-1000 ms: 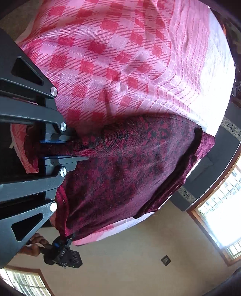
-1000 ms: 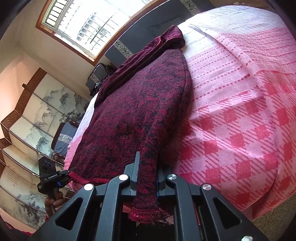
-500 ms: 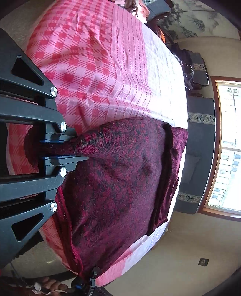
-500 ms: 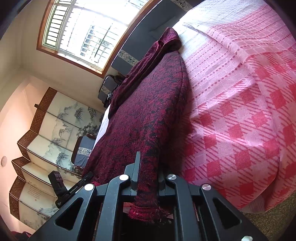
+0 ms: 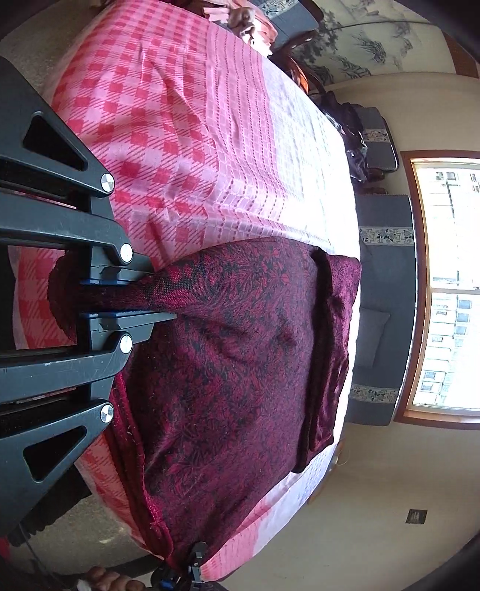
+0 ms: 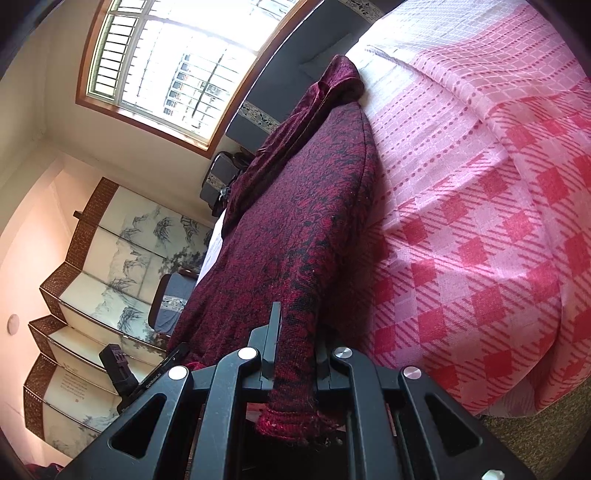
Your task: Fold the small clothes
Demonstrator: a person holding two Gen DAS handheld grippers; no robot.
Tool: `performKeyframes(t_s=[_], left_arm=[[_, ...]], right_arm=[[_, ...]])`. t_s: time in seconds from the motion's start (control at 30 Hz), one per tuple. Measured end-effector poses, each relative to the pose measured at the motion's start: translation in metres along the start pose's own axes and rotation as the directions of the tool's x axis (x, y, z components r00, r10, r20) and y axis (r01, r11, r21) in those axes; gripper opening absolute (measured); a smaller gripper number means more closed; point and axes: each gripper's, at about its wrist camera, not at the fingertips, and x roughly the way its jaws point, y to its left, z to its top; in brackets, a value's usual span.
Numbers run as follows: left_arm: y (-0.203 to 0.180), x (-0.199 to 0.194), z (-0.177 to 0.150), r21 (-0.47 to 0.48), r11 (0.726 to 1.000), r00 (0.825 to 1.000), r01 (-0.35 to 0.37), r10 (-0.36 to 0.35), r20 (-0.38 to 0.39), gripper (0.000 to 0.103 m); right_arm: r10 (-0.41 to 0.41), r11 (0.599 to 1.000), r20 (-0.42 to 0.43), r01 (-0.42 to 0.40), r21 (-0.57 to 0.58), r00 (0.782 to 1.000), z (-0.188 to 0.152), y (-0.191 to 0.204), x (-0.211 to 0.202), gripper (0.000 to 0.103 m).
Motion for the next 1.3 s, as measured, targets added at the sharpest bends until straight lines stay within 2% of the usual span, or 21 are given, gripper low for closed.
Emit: performKeyframes(t_s=[0.63,1.0,1.3], left_arm=[[0.003,-0.016,-0.002,0.008,1.000,1.000,-0.007,0.007,0.026,0.009],[0.000,-0.023,0.038,0.031,0.999,0.996,-0.019,0.016,0.082,0.009],[-0.002,-0.021,0.083,0.038,0.999,0.990,-0.023,0.018,0.138,0.009]], right_arm=[[0.044,0.999,0.011,-0.045,0.020,0.999,0.008,-0.014,-0.011,0.010],[0.115,0.993,0.030,-0.115,-0.023,0.993,0.047,0.011,-0.015,0.010],[0.122,0.990,0.056,-0.117,-0.084,0.991,0.085,0.041,-0.011,0.010]])
